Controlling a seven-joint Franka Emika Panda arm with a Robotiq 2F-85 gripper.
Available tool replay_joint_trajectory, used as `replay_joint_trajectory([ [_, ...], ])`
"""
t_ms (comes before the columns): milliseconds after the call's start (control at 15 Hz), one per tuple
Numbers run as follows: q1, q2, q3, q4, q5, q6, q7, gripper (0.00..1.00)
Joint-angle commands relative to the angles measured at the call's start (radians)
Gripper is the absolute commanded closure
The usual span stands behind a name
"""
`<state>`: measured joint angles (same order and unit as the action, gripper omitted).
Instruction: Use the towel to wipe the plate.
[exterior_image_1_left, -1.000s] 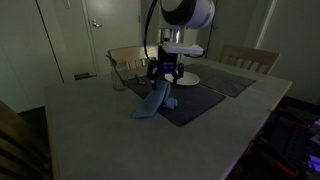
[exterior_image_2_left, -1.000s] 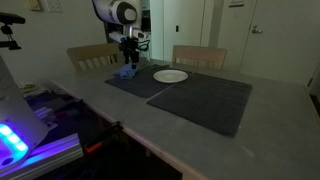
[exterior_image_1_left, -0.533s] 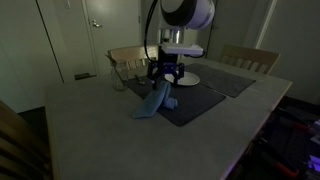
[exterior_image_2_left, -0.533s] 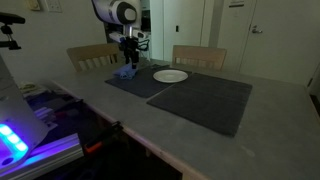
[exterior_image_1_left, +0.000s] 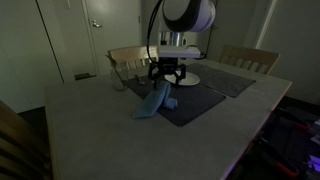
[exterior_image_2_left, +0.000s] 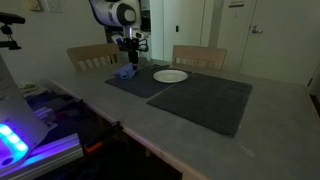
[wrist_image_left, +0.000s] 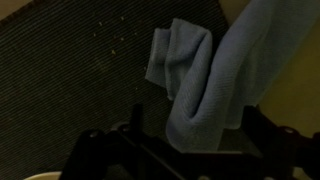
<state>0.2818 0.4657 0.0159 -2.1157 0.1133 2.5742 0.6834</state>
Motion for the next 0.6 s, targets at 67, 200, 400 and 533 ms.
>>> replay_joint_trajectory([
  [67, -0.030, 0.031, 0.041, 0.000, 0.101, 0.009, 0.013, 0.00],
  [200, -0.037, 0.041, 0.052, -0.002, 0.139, 0.018, 0.003, 0.00],
  [400, -0.055, 0.051, 0.074, -0.004, 0.198, 0.033, -0.020, 0.25],
  [533, -0.061, 0.055, 0.082, -0.004, 0.219, 0.050, -0.030, 0.34],
])
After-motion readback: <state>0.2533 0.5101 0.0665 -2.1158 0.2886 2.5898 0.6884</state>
